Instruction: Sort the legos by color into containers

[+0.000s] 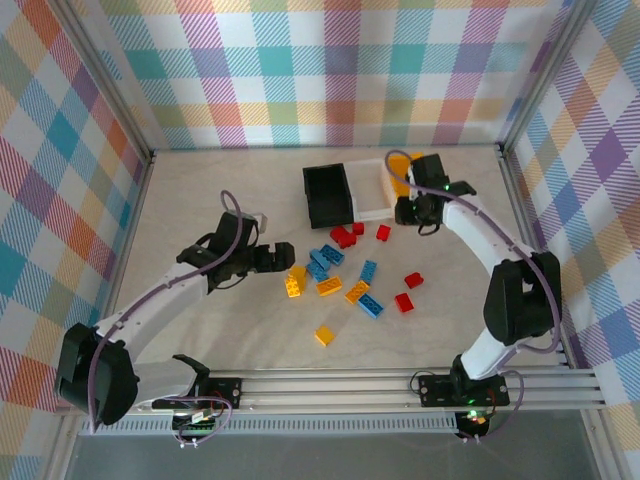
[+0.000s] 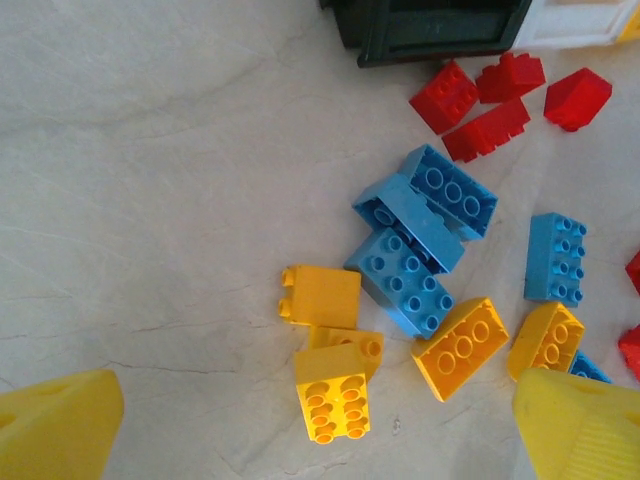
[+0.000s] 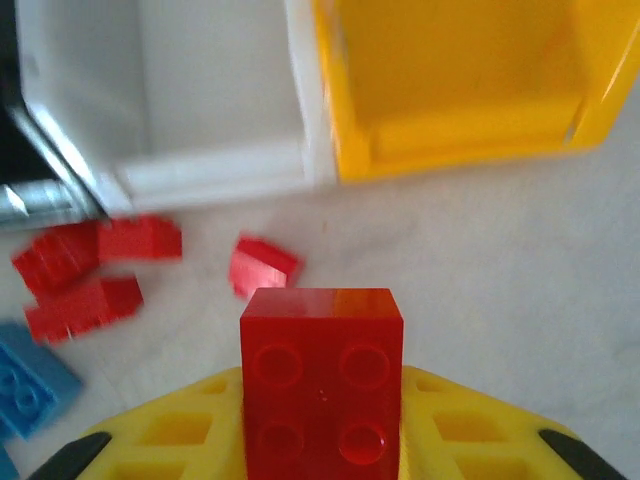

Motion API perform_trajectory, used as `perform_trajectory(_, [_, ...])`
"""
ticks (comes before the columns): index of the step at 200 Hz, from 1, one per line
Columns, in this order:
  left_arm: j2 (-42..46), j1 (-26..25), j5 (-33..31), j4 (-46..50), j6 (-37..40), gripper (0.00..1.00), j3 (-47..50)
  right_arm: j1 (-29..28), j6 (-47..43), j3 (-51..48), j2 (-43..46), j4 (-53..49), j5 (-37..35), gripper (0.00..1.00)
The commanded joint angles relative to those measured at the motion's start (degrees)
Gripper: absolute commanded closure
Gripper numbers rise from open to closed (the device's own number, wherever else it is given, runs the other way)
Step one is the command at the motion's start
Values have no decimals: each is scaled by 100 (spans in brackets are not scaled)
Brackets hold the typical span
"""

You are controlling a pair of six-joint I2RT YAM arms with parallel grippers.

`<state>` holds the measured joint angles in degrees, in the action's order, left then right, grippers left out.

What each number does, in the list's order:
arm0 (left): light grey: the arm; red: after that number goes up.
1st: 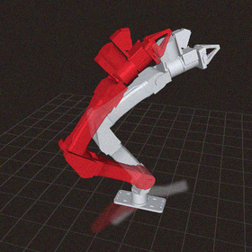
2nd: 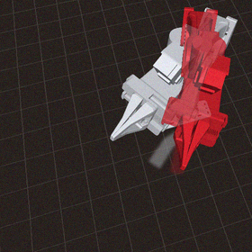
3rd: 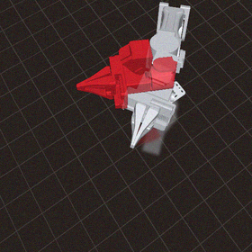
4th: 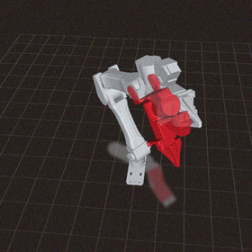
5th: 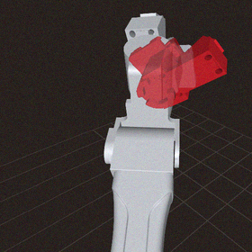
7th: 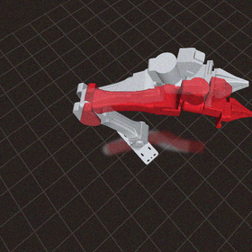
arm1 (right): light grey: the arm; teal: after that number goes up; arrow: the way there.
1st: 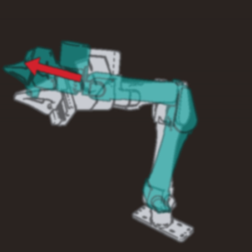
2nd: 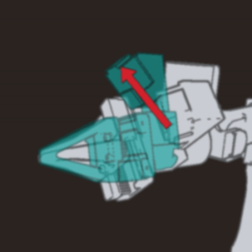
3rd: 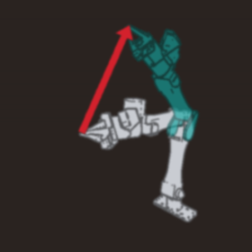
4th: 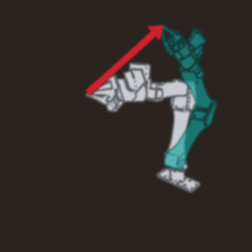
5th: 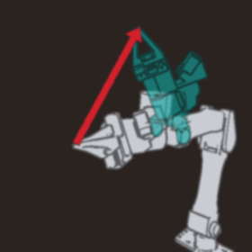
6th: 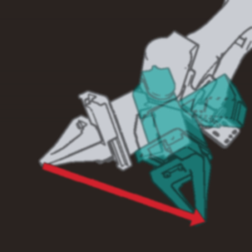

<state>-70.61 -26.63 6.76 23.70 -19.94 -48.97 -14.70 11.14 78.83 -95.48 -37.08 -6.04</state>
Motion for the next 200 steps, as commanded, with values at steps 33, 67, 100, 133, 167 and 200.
perform_trajectory(33, [-226, -402, 251, -31, 116, 0, -259, 486, 93, 1882, -1796, -242, 54, 68])
perform_trajectory(67, [-450, -574, 254, 35, 278, 1, -446, 709, 263, 2601, -2603, -220, 247, 68])
perform_trajectory(100, [-808, -775, 265, -40, 355, 2, -705, 714, 253, 2849, -2803, -212, 505, 52])
perform_trajectory(133, [-1316, -1077, 246, -160, 358, 2, -1062, 668, 216, 2456, -2204, -152, 482, 37])
perform_trajectory(167, [-1432, -1130, 143, -348, 175, 2, -1155, 328, 298, 1427, -1168, -341, 347, 32])
perform_trajectory(200, [-1173, -1125, -132, -191, 149, 1, -1065, -367, 637, -80, -483, -34, 125, 19])
